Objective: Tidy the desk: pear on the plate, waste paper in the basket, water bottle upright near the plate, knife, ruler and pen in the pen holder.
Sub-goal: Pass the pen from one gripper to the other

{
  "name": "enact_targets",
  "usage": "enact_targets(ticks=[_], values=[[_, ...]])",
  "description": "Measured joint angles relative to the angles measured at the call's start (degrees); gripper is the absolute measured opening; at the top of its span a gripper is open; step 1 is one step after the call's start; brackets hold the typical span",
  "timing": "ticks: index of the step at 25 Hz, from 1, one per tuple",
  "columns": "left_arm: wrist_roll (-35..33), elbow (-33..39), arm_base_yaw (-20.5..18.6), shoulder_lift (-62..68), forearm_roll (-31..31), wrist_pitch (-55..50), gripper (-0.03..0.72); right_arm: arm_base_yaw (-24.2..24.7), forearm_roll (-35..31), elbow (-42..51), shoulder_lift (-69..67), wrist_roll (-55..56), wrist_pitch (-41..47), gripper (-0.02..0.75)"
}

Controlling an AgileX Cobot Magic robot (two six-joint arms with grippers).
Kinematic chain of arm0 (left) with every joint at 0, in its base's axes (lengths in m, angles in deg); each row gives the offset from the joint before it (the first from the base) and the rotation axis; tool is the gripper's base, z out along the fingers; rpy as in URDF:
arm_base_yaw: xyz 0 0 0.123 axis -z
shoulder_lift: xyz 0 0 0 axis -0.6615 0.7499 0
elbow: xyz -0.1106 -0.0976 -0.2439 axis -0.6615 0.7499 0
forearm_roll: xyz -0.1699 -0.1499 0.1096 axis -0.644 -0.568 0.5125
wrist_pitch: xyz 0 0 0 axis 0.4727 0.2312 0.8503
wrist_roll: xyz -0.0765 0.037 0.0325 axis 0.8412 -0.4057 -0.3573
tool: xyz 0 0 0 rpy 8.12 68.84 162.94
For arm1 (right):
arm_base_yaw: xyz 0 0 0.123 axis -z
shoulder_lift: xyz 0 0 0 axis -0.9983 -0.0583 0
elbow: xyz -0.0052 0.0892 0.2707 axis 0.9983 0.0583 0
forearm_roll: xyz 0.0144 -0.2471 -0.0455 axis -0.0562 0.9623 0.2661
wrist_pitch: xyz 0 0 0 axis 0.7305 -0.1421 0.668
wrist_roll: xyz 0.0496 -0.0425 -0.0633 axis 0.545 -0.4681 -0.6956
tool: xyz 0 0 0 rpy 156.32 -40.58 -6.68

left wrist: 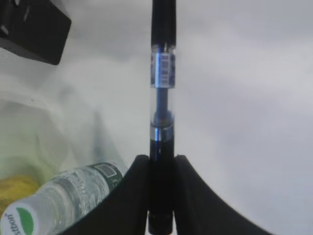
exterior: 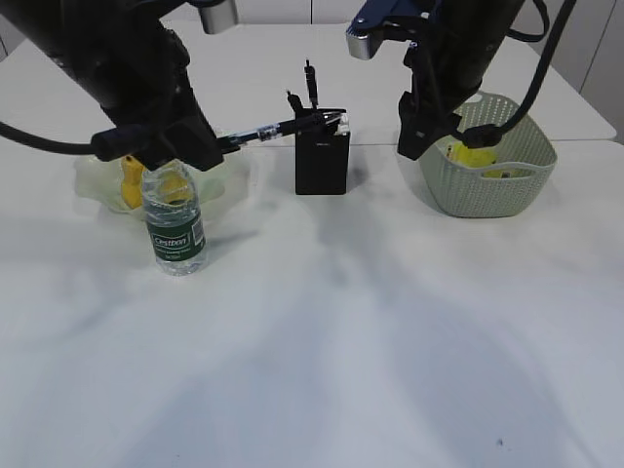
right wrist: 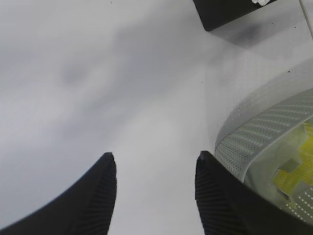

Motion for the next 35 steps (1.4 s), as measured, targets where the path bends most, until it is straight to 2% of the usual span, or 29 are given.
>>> enact_targets(ticks=[6, 21, 26, 35], values=[[-0.7, 0.0, 0.0, 0.0, -4.8, 3.2, 0.097, 0.0, 0.0, 0.0, 0.0, 0.6, 0.0, 0.387], [-0.8, 0.0, 0.0, 0.0, -7.2, 1.5, 0.097, 0.0, -0.6, 0.0, 0.0, 0.8, 0.0, 0.387], [-0.8, 0.0, 0.0, 0.5, -7.4, 0.6, 0.097, 0.0, -2.4, 0.0, 0.0, 4.6, 0.0, 0.387], [-0.8, 0.0, -2.4, 1.7, -7.8, -0.3, 0.097, 0.0, -2.9, 0.0, -0.6, 7.2, 0.0, 0.387]])
